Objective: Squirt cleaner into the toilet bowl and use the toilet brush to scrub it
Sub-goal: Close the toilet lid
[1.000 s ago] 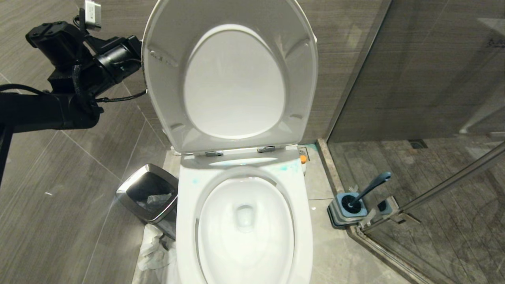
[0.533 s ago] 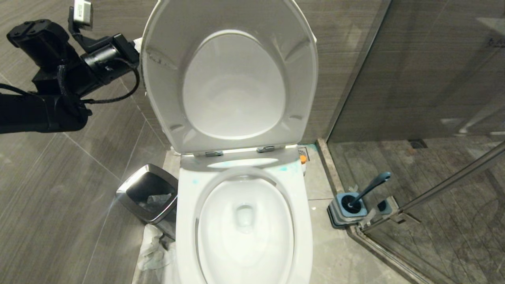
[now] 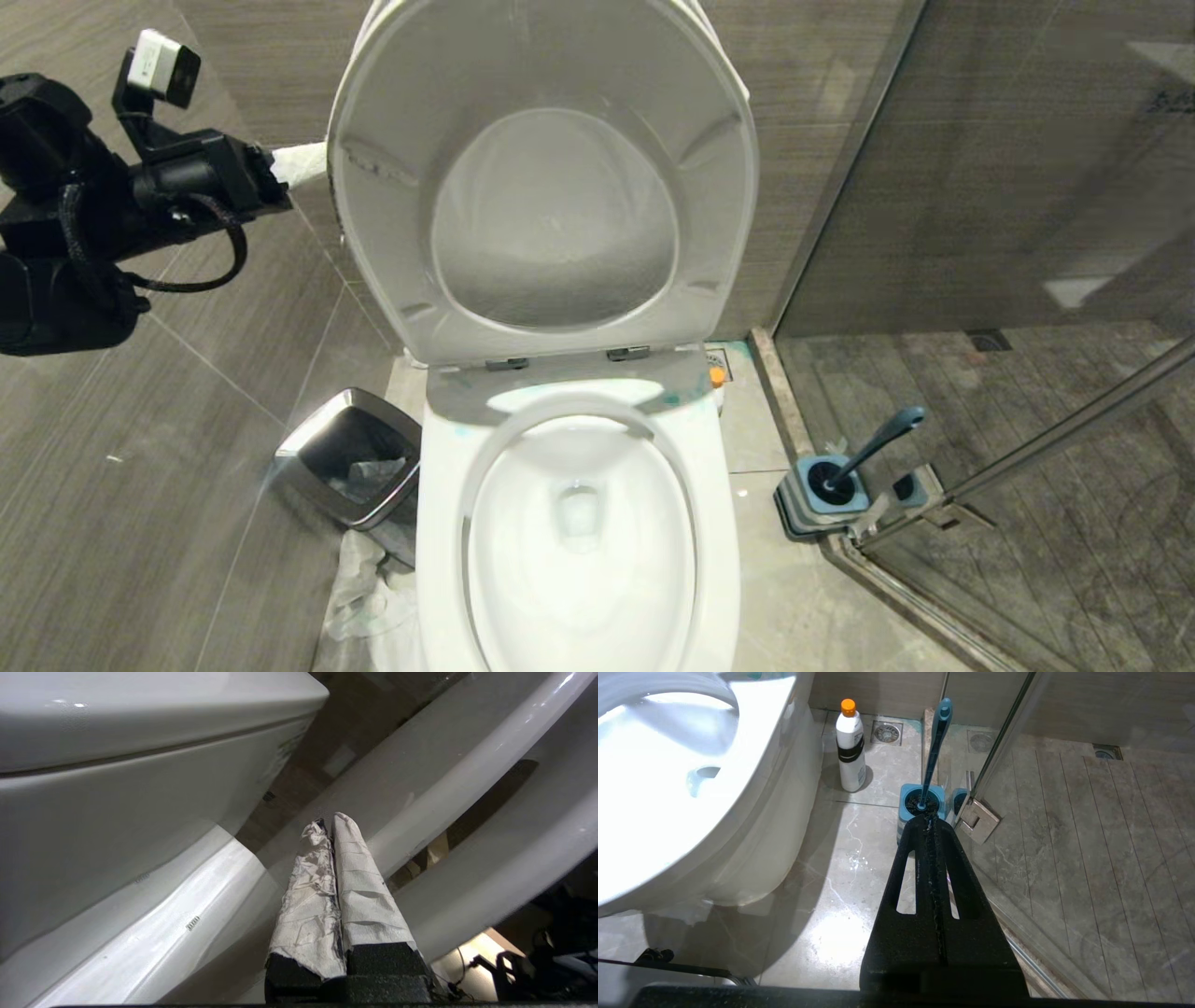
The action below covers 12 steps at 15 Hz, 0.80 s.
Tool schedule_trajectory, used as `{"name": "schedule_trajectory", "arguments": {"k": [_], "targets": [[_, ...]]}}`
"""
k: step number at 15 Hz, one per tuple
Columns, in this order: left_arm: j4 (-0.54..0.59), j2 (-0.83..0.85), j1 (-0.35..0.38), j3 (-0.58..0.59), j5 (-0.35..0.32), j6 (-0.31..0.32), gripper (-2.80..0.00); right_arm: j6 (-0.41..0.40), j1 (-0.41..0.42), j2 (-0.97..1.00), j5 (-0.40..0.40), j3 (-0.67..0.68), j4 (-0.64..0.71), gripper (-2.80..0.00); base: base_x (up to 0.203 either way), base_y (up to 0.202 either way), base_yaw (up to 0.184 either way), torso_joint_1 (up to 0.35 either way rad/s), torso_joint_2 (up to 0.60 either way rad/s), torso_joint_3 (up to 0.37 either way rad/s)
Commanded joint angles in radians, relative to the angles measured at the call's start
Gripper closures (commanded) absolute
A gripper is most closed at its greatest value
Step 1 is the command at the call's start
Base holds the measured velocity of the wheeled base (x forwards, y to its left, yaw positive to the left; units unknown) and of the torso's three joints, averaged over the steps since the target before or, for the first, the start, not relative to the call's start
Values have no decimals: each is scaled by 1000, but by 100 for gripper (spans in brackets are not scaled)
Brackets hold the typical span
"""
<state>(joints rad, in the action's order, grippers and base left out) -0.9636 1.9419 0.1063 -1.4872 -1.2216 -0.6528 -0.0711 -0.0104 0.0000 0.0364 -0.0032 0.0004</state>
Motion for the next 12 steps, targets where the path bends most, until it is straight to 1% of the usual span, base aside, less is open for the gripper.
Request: {"name": "schedule_trajectory", "arguments": {"k": [1, 3, 5, 8, 12], "targets": [[-5, -50, 20, 48, -41, -4, 0, -1, 0, 2, 0, 0, -1, 0, 0, 0, 0, 0, 0, 0], [-4, -80, 39, 95, -85, -4, 0, -1, 0, 2, 0, 0, 0, 0, 0, 0, 0, 0, 0, 0], [-6, -109, 45, 157, -112, -1, 0, -1, 0, 2, 0, 0, 0, 0, 0, 0, 0, 0, 0, 0], [-7, -157, 44, 254, -120, 3, 0, -1, 0, 2, 0, 0, 0, 0, 0, 0, 0, 0, 0, 0], [-52, -219, 41, 393, -121, 10, 0, -1, 0, 2, 0, 0, 0, 0, 0, 0, 0, 0, 0, 0]]}}
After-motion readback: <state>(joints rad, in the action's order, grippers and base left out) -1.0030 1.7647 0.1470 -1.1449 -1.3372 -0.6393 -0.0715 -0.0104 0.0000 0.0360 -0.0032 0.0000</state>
